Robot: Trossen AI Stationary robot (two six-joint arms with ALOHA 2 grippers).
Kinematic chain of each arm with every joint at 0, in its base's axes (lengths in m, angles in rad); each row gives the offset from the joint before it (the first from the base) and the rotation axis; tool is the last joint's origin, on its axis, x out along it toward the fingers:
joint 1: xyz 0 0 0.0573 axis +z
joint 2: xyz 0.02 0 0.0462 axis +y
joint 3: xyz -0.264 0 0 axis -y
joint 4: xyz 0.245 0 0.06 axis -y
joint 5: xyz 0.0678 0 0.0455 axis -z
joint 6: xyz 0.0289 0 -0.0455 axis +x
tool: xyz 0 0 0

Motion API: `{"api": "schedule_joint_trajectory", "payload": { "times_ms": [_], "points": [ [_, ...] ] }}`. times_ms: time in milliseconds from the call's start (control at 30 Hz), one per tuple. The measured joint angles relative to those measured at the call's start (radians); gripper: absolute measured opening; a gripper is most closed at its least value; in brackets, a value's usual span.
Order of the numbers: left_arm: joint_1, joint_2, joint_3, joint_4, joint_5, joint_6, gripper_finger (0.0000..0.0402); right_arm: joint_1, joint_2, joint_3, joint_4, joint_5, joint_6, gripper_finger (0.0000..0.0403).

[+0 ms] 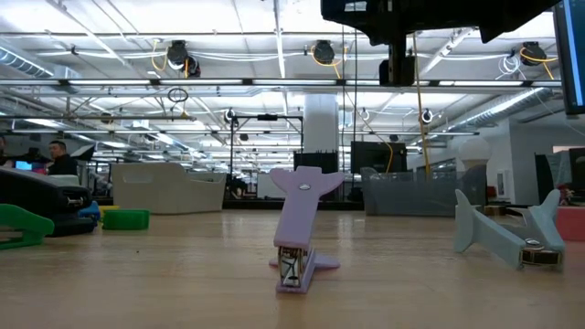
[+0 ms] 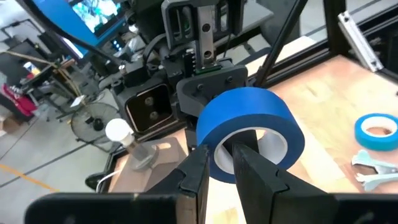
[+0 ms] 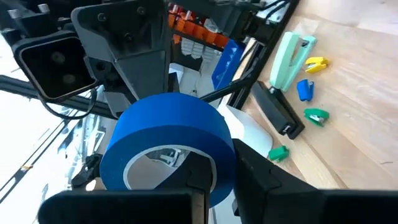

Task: Pick and place Stapler, Stapler remover, tape
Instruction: Put the blue tape into the gray bin

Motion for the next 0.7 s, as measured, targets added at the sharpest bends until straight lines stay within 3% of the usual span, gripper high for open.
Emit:
{"api": "schedule_joint_trajectory", "payload": {
  "times_ms": [567,700],
  "points": [
    [0.004,0.001,0.0,-0.005,-0.139,-0.012,0.0079,0.001,0.003,0.0,0.004,-0.009,0.008,0.0034],
    [0.003,0.002,0.0,-0.001,-0.121,-0.025,0.0079,0.001,0.003,0.0,0.005,-0.006,0.008,0.0034]
  ]
}}
